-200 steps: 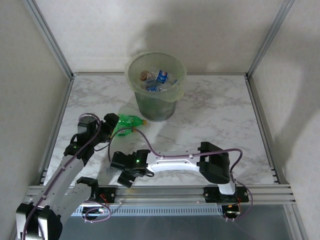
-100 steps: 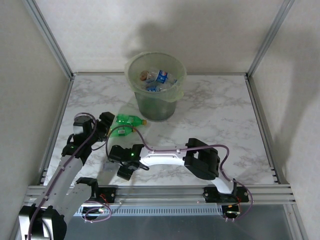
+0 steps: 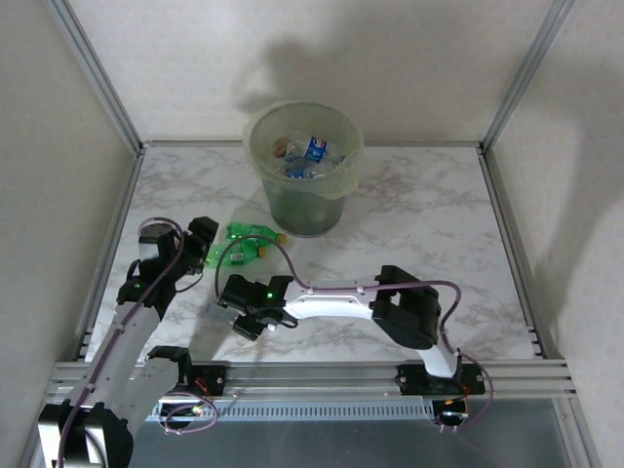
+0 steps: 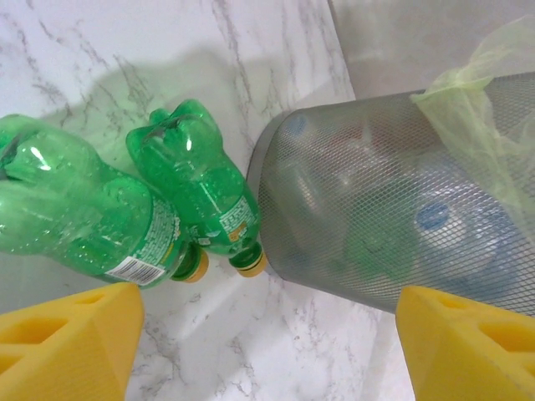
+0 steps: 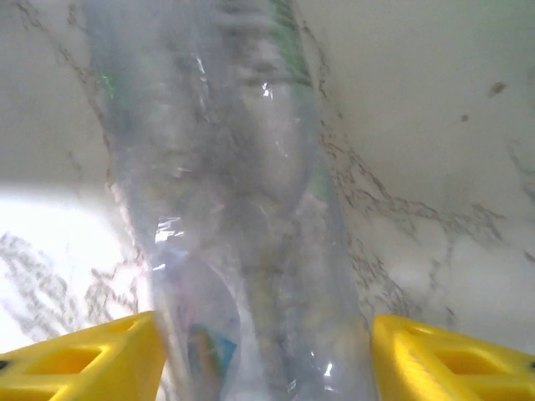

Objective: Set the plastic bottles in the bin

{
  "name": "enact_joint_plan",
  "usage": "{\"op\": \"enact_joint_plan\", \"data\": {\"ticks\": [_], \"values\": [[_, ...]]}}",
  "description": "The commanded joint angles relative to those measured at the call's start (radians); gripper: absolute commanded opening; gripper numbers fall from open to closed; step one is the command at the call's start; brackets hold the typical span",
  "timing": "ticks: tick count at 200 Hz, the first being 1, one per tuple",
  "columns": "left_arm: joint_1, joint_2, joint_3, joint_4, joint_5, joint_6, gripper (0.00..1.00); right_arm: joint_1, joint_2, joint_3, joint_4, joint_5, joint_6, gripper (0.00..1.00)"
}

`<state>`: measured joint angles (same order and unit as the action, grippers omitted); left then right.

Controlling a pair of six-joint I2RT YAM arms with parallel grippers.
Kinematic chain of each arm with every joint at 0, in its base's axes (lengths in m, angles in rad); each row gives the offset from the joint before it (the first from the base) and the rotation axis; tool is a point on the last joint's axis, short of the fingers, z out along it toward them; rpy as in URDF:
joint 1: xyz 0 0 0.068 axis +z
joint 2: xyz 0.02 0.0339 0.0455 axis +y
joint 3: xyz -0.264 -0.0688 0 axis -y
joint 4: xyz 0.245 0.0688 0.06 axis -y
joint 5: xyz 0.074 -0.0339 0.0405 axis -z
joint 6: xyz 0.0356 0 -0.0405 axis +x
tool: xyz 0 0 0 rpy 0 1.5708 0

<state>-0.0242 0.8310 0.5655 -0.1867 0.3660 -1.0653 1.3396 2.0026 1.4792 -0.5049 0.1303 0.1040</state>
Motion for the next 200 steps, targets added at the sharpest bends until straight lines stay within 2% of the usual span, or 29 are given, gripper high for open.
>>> {"op": "enact_joint_plan", "data": {"ticks": [1,13,36,44,55,62,102,125,148,165,200], "values": [[0.009,-0.003,0.037,-0.016,-0.024,0.024,0.79,0.003,-0.091,-0.024,0.022,0.018,0.041,0.6],[0.009,-0.003,0.037,-0.014,-0.024,0.024,0.79,0.002,-0.099,-0.034,0.022,0.016,0.048,0.57],[0.01,-0.007,0.033,-0.018,-0.025,0.022,0.79,0.002,-0.091,-0.039,0.028,0.006,0.058,0.58],[0.01,-0.009,0.03,-0.019,-0.025,0.022,0.79,0.002,-0.081,-0.035,0.03,0.001,0.057,0.65],[0.012,-0.011,0.024,-0.019,-0.025,0.019,0.8,0.001,-0.06,-0.02,0.03,-0.001,0.056,0.82],[0.015,-0.012,0.019,-0.02,-0.025,0.017,0.82,0.002,-0.042,-0.006,0.025,-0.003,0.051,0.86],[0.039,-0.015,-0.016,-0.031,-0.028,0.009,0.86,0.002,0.051,0.058,0.009,-0.036,0.026,0.86],[0.053,-0.015,-0.036,-0.03,-0.021,0.006,0.86,0.002,0.076,0.064,0.005,-0.05,0.02,0.79],[0.058,-0.018,-0.043,-0.025,-0.019,0.006,0.86,0.001,0.083,0.057,0.009,-0.05,0.02,0.65],[0.06,-0.015,-0.042,-0.025,-0.019,0.008,0.85,0.002,0.079,0.049,0.017,-0.045,0.023,0.58],[0.063,-0.008,-0.04,-0.025,-0.019,0.012,0.84,0.002,0.059,0.036,0.021,-0.033,0.03,0.5]]}}
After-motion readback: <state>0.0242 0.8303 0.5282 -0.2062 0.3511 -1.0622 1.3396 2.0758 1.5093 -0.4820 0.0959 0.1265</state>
